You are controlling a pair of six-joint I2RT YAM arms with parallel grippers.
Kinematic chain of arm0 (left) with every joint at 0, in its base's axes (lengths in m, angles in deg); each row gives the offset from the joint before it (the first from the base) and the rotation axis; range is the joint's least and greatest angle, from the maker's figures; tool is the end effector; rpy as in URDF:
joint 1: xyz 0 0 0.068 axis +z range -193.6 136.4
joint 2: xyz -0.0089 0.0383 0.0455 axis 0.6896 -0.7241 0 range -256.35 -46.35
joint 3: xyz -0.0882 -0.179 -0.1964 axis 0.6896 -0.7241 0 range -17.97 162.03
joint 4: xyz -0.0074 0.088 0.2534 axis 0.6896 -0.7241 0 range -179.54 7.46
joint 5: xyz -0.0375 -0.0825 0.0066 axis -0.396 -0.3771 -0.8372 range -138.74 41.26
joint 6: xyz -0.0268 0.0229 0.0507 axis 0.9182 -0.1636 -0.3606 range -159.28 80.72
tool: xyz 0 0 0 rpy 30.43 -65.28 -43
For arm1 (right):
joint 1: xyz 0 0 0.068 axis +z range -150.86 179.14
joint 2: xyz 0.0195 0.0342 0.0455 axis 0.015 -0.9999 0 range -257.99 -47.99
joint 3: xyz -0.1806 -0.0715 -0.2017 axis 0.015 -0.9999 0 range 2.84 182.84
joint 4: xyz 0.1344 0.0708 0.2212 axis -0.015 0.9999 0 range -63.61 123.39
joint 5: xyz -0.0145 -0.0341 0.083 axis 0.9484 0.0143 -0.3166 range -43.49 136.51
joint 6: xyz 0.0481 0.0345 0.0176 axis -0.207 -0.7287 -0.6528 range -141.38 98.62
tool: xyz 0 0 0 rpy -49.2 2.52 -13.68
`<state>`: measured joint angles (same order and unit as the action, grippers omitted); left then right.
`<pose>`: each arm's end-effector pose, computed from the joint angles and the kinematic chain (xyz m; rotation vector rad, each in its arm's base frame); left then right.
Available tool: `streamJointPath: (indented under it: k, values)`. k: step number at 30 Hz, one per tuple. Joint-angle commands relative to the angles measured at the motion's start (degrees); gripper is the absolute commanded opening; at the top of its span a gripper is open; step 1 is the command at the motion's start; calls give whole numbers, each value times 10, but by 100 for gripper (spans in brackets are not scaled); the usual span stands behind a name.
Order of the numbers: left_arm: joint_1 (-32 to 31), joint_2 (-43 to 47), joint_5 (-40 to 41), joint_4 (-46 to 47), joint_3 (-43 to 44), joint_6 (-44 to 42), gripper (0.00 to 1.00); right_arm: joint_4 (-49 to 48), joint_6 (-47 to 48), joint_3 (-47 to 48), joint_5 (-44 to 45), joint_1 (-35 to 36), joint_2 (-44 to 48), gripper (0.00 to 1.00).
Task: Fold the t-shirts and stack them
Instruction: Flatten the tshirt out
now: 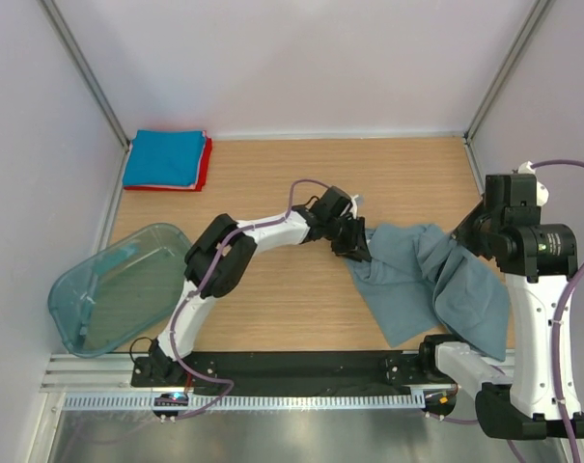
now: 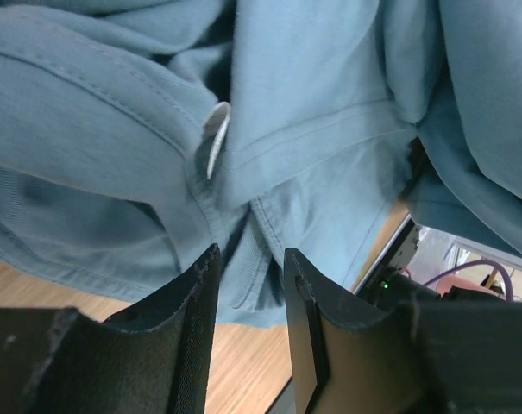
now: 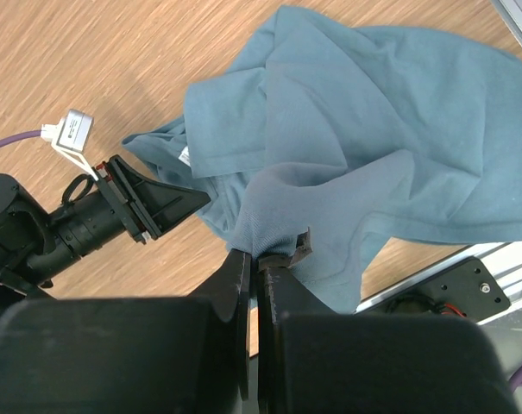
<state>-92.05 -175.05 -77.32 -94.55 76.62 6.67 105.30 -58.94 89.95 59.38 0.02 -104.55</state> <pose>0.3228 -0.3978 0.1506 0.3346 2.6852 -1.2611 0.1367 -0.0083 0.4307 0.8478 2.2319 0.0446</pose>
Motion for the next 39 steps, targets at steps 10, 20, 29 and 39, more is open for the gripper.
streamJointPath:
  k: [10,20,29,39]
  values:
    - [0,-37,5,24,63,-13,38,52,24,10,10,-2,0,1]
    - [1,-57,18,18,78,-10,37,59,28,10,12,-2,7,1]
    - [2,-68,35,17,110,-4,36,68,31,14,14,-2,12,1]
    - [4,-70,13,12,121,14,12,76,29,15,17,-2,19,1]
